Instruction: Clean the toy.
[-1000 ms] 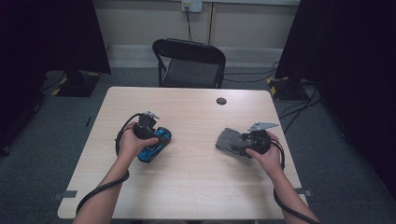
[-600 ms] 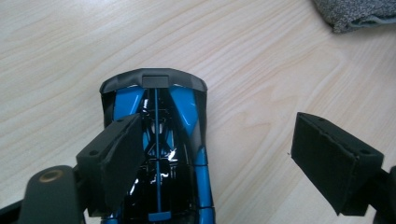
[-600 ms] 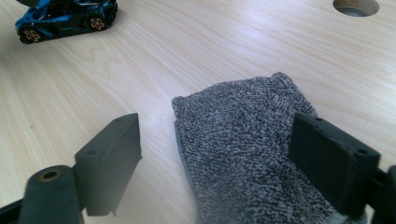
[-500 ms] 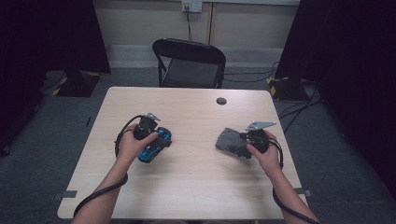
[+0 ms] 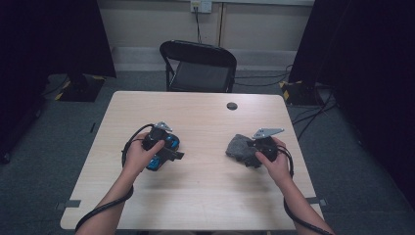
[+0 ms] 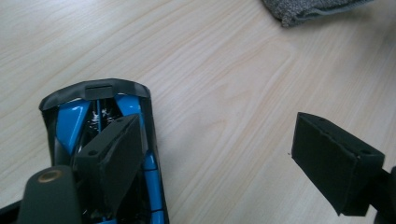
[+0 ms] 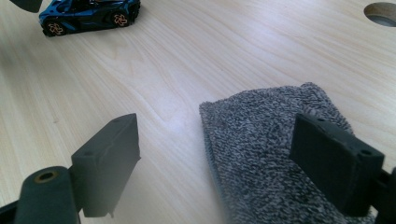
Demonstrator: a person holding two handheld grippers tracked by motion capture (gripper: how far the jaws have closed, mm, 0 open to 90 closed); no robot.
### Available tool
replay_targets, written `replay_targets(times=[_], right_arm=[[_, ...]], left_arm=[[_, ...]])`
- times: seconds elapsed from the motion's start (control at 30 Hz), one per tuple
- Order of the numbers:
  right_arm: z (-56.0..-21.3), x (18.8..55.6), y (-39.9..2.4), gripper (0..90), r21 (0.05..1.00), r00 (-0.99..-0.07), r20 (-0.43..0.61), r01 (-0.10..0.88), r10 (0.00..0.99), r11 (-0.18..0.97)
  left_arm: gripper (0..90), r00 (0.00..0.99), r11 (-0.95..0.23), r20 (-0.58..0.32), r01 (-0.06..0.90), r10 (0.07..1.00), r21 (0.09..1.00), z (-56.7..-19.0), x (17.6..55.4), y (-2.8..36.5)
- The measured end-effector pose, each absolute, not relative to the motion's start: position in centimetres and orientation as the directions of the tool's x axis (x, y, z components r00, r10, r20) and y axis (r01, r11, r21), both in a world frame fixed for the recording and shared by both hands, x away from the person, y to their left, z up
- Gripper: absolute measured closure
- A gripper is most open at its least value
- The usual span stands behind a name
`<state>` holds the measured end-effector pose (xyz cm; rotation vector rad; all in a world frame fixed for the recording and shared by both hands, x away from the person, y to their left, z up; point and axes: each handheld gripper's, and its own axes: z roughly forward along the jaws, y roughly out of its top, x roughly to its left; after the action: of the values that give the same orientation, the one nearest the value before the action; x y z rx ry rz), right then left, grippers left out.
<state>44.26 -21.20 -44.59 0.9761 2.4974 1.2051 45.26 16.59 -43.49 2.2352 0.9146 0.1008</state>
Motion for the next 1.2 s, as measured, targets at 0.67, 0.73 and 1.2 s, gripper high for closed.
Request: replay_targets(times=[0.67,0.73,1.2], right_arm=[[-44.9,43.0,-18.5,15.3,0.743,-0.819,0.099,0.438,0.565,0.505],[-44.9,42.9,-18.3,15.4,0.745,-0.822,0.107,0.439,0.56,0.503],[-45.5,42.1,-17.5,15.5,0.741,-0.839,0.119,0.431,0.531,0.515]], left_arm=[[16.2,0.787,-0.527,-0.195,0.552,0.585,0.646,-44.3,43.1,15.6],[16.2,0.788,-0.523,-0.199,0.55,0.582,0.651,-44.5,42.9,15.6],[16.2,0.81,-0.534,-0.193,0.523,0.554,0.664,-45.0,41.6,15.2]])
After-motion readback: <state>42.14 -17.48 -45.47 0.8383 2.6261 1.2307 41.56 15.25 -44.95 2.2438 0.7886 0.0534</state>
